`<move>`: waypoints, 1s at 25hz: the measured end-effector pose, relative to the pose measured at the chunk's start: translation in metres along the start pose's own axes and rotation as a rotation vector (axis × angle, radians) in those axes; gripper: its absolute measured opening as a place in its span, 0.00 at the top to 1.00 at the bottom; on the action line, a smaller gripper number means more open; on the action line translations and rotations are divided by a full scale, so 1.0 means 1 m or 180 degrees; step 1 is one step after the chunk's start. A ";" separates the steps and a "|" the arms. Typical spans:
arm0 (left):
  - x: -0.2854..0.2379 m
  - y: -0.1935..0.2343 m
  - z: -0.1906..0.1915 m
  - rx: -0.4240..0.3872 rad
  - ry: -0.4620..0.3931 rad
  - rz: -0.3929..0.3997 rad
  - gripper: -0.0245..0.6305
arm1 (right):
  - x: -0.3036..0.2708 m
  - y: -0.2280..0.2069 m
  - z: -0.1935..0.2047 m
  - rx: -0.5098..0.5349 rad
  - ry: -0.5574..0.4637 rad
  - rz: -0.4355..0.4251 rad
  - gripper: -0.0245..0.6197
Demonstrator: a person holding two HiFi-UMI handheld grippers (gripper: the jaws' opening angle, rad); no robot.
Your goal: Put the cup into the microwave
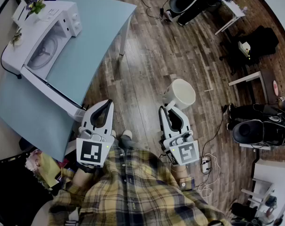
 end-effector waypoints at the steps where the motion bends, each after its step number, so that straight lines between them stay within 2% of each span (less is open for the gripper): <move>1: -0.001 -0.003 0.000 -0.0006 -0.0007 -0.0009 0.97 | 0.004 -0.003 0.001 -0.0022 -0.0017 -0.0005 0.87; 7: -0.010 -0.015 0.006 -0.0013 0.0022 -0.0087 0.97 | 0.018 -0.015 0.008 -0.0091 -0.0056 -0.0058 0.87; 14: -0.030 -0.027 0.010 -0.0093 0.0117 -0.0066 0.97 | 0.024 -0.025 0.017 -0.0097 -0.0086 -0.0091 0.87; 25: -0.085 -0.011 0.003 -0.0097 0.0160 -0.0119 0.97 | -0.015 -0.063 0.038 -0.0213 -0.0050 -0.0093 0.87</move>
Point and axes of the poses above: the fingertips, and each gripper's own axes: x backward along the fingers, y to its left, z out of its underside, the point moved 4 cm from there along x, backward along the fingers, and after that the axes turned 15 degrees about x, right-handed, at the moved point
